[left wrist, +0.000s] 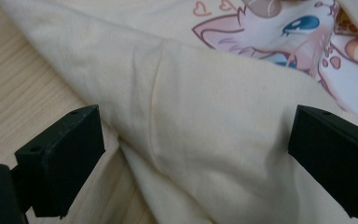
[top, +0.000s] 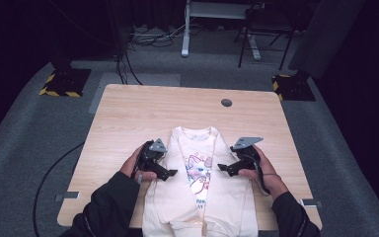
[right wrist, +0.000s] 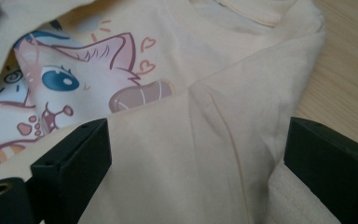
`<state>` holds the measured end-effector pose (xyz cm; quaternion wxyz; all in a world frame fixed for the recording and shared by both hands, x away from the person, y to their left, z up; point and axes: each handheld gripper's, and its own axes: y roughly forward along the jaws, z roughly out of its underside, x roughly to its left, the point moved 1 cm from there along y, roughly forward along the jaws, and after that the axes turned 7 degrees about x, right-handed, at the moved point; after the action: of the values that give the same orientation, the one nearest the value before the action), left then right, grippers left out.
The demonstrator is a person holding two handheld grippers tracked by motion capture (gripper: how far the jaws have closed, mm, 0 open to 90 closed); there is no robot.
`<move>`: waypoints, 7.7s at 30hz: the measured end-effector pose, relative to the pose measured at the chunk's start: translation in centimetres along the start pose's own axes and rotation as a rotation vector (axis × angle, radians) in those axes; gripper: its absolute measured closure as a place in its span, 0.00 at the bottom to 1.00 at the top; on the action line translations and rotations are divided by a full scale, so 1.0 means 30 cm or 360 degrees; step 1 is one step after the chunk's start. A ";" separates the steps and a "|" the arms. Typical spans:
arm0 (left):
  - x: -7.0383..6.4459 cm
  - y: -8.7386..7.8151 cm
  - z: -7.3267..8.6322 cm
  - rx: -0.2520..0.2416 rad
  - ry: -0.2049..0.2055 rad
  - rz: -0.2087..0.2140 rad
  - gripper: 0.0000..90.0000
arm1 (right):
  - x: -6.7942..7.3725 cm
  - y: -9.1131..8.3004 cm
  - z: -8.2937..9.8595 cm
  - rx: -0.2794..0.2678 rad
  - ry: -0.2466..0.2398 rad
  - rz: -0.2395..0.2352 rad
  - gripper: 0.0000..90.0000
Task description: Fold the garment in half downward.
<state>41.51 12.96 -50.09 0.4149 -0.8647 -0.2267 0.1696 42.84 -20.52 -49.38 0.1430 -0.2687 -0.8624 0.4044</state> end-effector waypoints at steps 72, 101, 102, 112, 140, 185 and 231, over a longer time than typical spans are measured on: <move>0.129 0.058 -0.250 -0.0027 -0.0160 -0.0263 0.92 | -0.114 0.081 -0.225 -0.0080 0.0334 0.0108 0.93; 0.013 -0.085 -0.213 -0.0134 0.0024 -0.0159 0.92 | 0.030 -0.048 -0.227 -0.0245 0.0148 -0.0023 0.93; 0.001 -0.091 -0.204 -0.0134 0.0034 -0.0152 0.92 | 0.040 -0.056 -0.221 -0.0257 0.0141 -0.0045 0.93; -0.126 -0.116 -0.111 -0.0114 0.0166 -0.0077 0.90 | 0.144 -0.115 -0.113 -0.0300 0.0003 -0.0166 0.93; -0.256 -0.086 0.086 0.0016 0.0250 0.0068 0.87 | 0.270 -0.114 0.141 -0.0209 -0.0178 -0.0328 0.92; -0.205 -0.040 0.088 0.0105 0.0330 -0.0145 0.85 | 0.216 -0.040 0.140 -0.0097 -0.0245 -0.0111 0.91; -0.018 0.030 -0.031 0.0062 0.0100 -0.0306 0.84 | 0.081 0.052 0.004 -0.0050 -0.0128 0.0104 0.90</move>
<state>41.74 11.59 -50.19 0.4530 -0.8355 -0.2922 0.1062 41.34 -18.35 -50.58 0.0908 -0.2826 -0.8645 0.4056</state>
